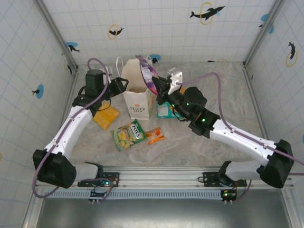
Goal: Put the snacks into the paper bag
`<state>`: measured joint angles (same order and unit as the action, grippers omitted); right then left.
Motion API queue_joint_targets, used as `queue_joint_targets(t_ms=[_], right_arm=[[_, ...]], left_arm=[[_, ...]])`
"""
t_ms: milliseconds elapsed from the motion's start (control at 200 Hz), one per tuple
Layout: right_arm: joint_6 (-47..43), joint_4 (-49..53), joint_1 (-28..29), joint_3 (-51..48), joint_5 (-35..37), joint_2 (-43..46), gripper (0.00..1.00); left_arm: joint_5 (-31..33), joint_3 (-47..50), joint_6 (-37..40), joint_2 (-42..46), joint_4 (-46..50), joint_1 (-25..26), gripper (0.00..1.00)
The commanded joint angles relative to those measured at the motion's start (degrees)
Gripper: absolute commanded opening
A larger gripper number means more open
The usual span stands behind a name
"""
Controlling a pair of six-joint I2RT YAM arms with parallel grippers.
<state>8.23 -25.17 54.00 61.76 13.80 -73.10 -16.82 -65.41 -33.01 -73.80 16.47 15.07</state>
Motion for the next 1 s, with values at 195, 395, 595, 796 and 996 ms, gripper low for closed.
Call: queue_joint_targets(t_ms=[195,395,595,796,996], right_arm=[[8.86,-11.57,0.01,11.78,-0.17,-9.18,0.00],[11.23,-11.13,-0.20,18.41,2.16,-16.88,0.00],[10.71,-10.56,-0.56,21.89,5.51,-22.86,0.00],[11.59,-9.47,-0.91,22.31,6.80,-25.67,0.00],[12.00,-9.24,-1.26,21.17,7.46,-25.86,0.00]], left_arm=[[6.09,-3.84,2.05,0.22,0.88,0.29,0.51],[8.15,-5.64,3.56,-0.36,1.66,0.31,0.44],[9.85,-7.12,5.28,-0.80,1.77,0.30,0.39],[11.20,-9.03,7.29,-2.02,1.67,0.14,0.38],[6.76,-10.97,7.11,-4.33,0.05,-1.05,0.38]])
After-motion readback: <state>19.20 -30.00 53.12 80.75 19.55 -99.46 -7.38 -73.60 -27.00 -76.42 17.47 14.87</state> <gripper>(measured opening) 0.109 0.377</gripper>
